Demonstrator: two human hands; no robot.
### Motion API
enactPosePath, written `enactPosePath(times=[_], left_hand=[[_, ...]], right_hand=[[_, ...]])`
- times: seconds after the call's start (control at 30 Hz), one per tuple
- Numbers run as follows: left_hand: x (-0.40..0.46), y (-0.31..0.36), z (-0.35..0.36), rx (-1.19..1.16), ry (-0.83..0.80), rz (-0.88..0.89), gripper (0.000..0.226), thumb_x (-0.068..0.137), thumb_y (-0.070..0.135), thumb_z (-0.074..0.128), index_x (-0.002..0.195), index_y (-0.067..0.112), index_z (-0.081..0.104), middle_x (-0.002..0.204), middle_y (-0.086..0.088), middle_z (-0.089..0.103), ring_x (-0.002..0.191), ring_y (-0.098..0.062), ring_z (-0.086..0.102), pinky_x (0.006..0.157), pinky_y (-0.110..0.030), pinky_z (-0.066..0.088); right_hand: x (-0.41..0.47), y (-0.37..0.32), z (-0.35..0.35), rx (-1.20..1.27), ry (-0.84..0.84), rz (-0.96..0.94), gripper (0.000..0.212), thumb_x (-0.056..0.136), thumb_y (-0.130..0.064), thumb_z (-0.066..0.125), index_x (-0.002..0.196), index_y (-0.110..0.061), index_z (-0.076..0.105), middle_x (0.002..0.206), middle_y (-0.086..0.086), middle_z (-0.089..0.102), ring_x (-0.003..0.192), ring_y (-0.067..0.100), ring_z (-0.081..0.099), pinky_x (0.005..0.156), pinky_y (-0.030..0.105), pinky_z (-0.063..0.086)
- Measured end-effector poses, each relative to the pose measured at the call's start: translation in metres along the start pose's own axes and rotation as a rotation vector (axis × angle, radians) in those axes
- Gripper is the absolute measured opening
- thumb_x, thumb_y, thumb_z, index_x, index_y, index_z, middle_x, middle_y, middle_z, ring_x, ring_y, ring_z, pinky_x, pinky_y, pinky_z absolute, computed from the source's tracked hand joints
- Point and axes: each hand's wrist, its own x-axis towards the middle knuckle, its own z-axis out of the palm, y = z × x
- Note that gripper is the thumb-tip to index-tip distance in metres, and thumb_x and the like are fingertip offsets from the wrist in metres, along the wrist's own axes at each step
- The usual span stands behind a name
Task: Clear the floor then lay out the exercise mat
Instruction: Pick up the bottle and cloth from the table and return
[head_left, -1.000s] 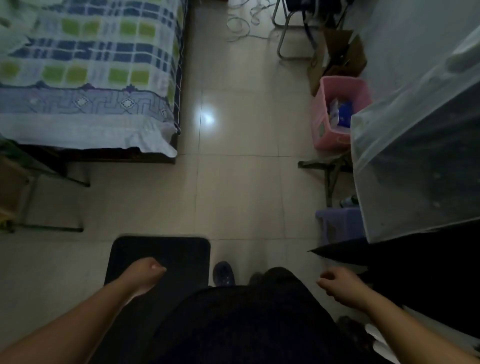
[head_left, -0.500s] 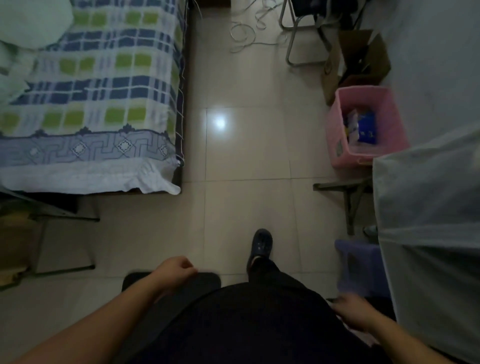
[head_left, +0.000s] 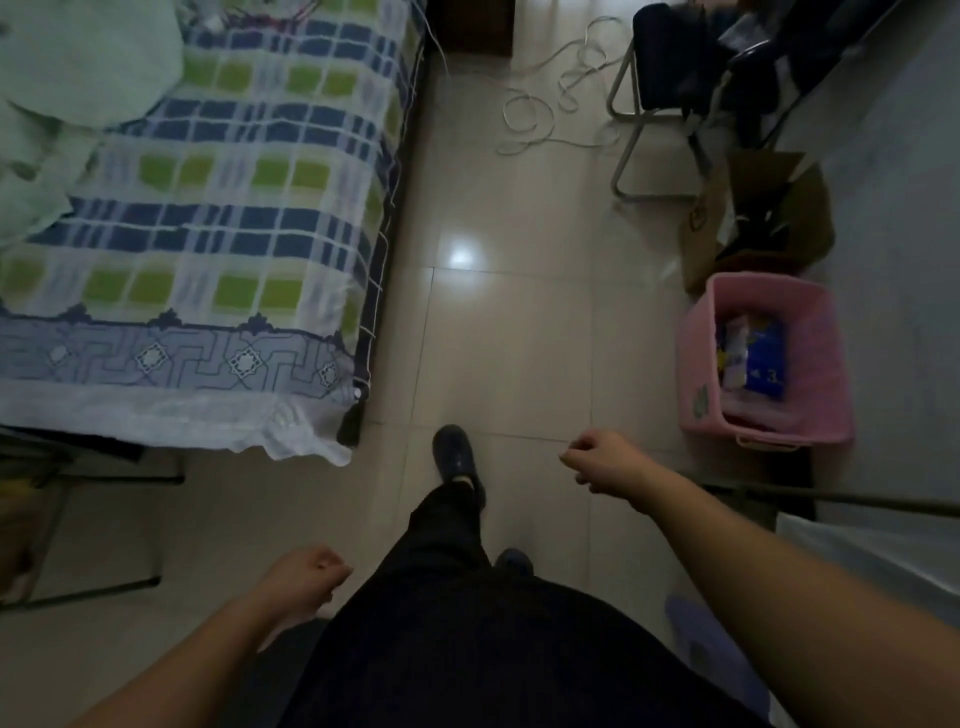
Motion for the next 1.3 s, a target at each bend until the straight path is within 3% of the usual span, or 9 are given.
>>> enactPosePath(times=[0.1, 0.27, 0.5, 0.6, 0.83, 0.97, 1.07, 1.17, 1.3], left_hand=[[0.035, 0.02, -0.022, 0.054, -0.043, -0.051, 0.019, 0.092, 0.021, 0.059, 0.096, 0.003, 0.065, 0.081, -0.011, 0.062, 0.067, -0.02, 0.055, 0.057, -0.022, 0.041], [0.101, 0.092, -0.103, 0.106, -0.088, -0.104, 0.024, 0.095, 0.022, 0.053, 0.108, 0.003, 0.059, 0.102, -0.018, 0.064, 0.082, -0.025, 0.058, 0.064, -0.028, 0.046], [0.169, 0.271, -0.221, 0.24, 0.106, 0.145, 0.025, 0.093, 0.018, 0.051, 0.099, -0.002, 0.065, 0.105, -0.026, 0.066, 0.099, -0.037, 0.063, 0.086, -0.041, 0.052], [0.187, 0.352, -0.241, 0.179, 0.135, 0.268, 0.025, 0.094, 0.023, 0.052, 0.094, 0.002, 0.066, 0.098, -0.021, 0.068, 0.092, -0.035, 0.064, 0.087, -0.045, 0.053], [0.224, 0.485, -0.227, 0.326, 0.026, 0.329, 0.024, 0.092, 0.036, 0.055, 0.103, 0.018, 0.065, 0.096, -0.003, 0.066, 0.089, -0.018, 0.064, 0.087, -0.04, 0.056], [0.237, 0.535, -0.227, 0.325, -0.007, 0.25, 0.022, 0.09, 0.038, 0.058, 0.102, 0.021, 0.065, 0.093, 0.003, 0.065, 0.087, -0.012, 0.063, 0.08, -0.032, 0.056], [0.247, 0.567, -0.235, 0.281, 0.02, 0.223, 0.013, 0.089, 0.038, 0.06, 0.094, 0.027, 0.064, 0.089, 0.006, 0.064, 0.081, -0.008, 0.063, 0.067, -0.024, 0.051], [0.259, 0.592, -0.253, 0.193, 0.059, 0.171, 0.01, 0.09, 0.035, 0.058, 0.089, 0.026, 0.062, 0.085, 0.002, 0.065, 0.077, -0.012, 0.064, 0.062, -0.025, 0.05], [0.277, 0.603, -0.28, 0.172, 0.023, 0.057, 0.019, 0.091, 0.032, 0.058, 0.094, 0.015, 0.066, 0.084, -0.002, 0.066, 0.074, -0.017, 0.062, 0.067, -0.028, 0.05]], right_hand=[[0.034, -0.032, -0.018, -0.125, -0.03, -0.031, 0.028, 0.09, -0.035, 0.06, 0.102, -0.011, 0.068, 0.098, 0.01, 0.069, 0.094, 0.028, 0.065, 0.086, 0.042, 0.055], [0.073, -0.04, -0.071, -0.136, -0.047, 0.134, 0.021, 0.091, -0.032, 0.06, 0.088, -0.011, 0.063, 0.082, 0.007, 0.061, 0.075, 0.021, 0.057, 0.07, 0.031, 0.045], [0.112, -0.029, -0.149, 0.093, 0.124, 0.337, 0.017, 0.092, -0.021, 0.064, 0.086, -0.005, 0.066, 0.071, 0.012, 0.064, 0.059, 0.02, 0.06, 0.053, 0.028, 0.046], [0.131, -0.028, -0.165, 0.131, 0.11, 0.414, 0.018, 0.092, -0.02, 0.064, 0.08, -0.007, 0.062, 0.063, 0.007, 0.06, 0.05, 0.015, 0.056, 0.047, 0.025, 0.043], [0.222, -0.069, -0.243, -0.147, -0.169, 0.355, 0.026, 0.093, -0.03, 0.057, 0.077, -0.01, 0.062, 0.074, 0.009, 0.058, 0.064, 0.018, 0.053, 0.059, 0.025, 0.038], [0.283, -0.121, -0.324, -0.171, -0.125, 0.258, 0.028, 0.094, -0.031, 0.059, 0.099, -0.005, 0.066, 0.093, 0.01, 0.069, 0.081, 0.02, 0.063, 0.073, 0.031, 0.049], [0.322, -0.171, -0.387, -0.117, -0.066, 0.227, 0.02, 0.093, -0.03, 0.062, 0.098, -0.01, 0.065, 0.092, 0.01, 0.068, 0.081, 0.021, 0.064, 0.066, 0.029, 0.05], [0.369, -0.229, -0.447, -0.123, -0.022, 0.147, 0.018, 0.092, -0.031, 0.063, 0.098, -0.014, 0.064, 0.088, 0.006, 0.065, 0.082, 0.02, 0.064, 0.067, 0.03, 0.052], [0.423, -0.309, -0.492, -0.025, 0.014, 0.066, 0.02, 0.093, -0.03, 0.063, 0.103, -0.013, 0.063, 0.099, 0.013, 0.067, 0.093, 0.029, 0.067, 0.081, 0.043, 0.058]])
